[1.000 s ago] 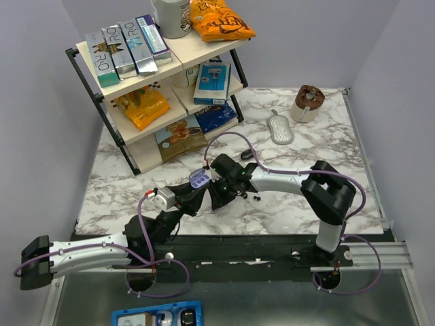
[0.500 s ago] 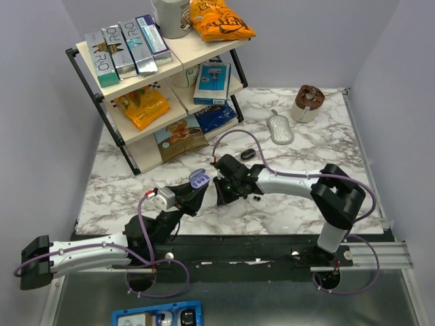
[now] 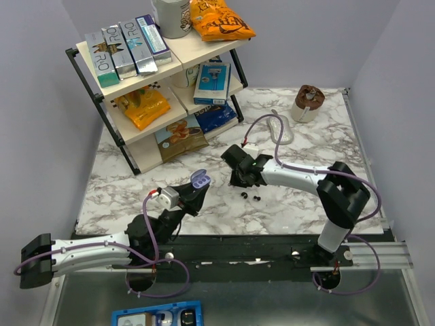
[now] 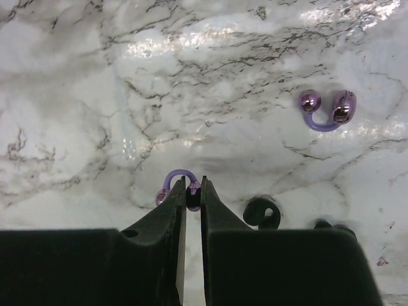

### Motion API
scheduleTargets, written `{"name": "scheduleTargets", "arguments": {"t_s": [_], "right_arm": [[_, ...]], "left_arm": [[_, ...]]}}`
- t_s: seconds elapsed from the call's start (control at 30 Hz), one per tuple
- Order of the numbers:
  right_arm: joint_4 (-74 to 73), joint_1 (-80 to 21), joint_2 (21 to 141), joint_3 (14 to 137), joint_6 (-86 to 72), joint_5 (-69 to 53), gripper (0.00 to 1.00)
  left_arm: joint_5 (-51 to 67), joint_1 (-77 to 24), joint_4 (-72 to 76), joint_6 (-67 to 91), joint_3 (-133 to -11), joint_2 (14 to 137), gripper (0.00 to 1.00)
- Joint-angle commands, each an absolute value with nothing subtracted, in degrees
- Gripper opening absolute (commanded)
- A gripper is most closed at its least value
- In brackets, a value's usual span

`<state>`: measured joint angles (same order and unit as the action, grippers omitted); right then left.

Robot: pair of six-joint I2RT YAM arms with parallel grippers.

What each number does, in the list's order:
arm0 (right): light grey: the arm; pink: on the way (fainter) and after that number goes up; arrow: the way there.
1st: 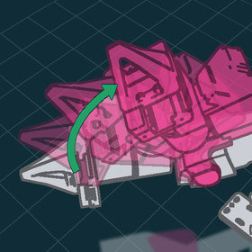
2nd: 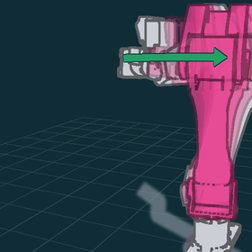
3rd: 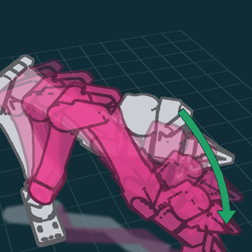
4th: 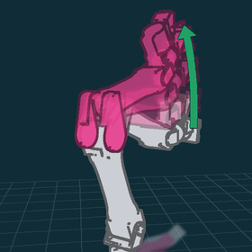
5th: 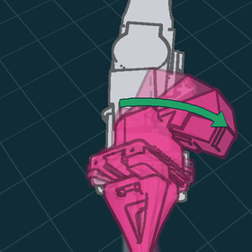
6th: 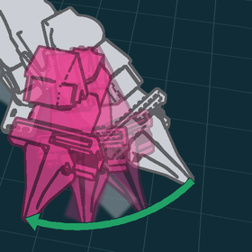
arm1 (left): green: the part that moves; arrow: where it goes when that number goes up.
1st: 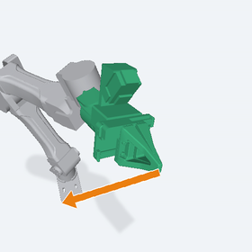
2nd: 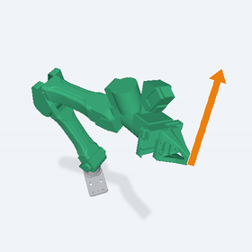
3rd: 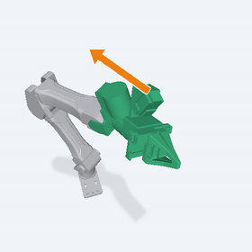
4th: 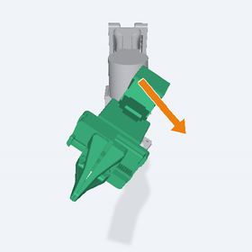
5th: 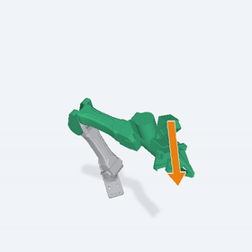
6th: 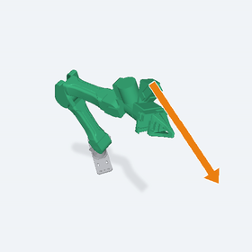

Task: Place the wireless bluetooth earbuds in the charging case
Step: Move the earbud to the center of the board.

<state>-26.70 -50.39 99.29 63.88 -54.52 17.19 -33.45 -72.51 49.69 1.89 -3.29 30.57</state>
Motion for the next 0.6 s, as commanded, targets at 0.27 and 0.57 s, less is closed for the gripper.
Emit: {"name": "scheduleTargets", "arguments": {"t_s": [0.27,0.57], "right_arm": [[-32.78,-50.54,105.29,69.43,-63.64,23.03,0.43],[-29.88,-50.54,96.86,68.02,-42.96,26.55,0.50]], "left_arm": [[-35.60,-73.04,53.26,1.58,0.97,32.96,0.00],[-36.03,-73.13,52.29,0.97,0.88,31.91,0.00]]}}
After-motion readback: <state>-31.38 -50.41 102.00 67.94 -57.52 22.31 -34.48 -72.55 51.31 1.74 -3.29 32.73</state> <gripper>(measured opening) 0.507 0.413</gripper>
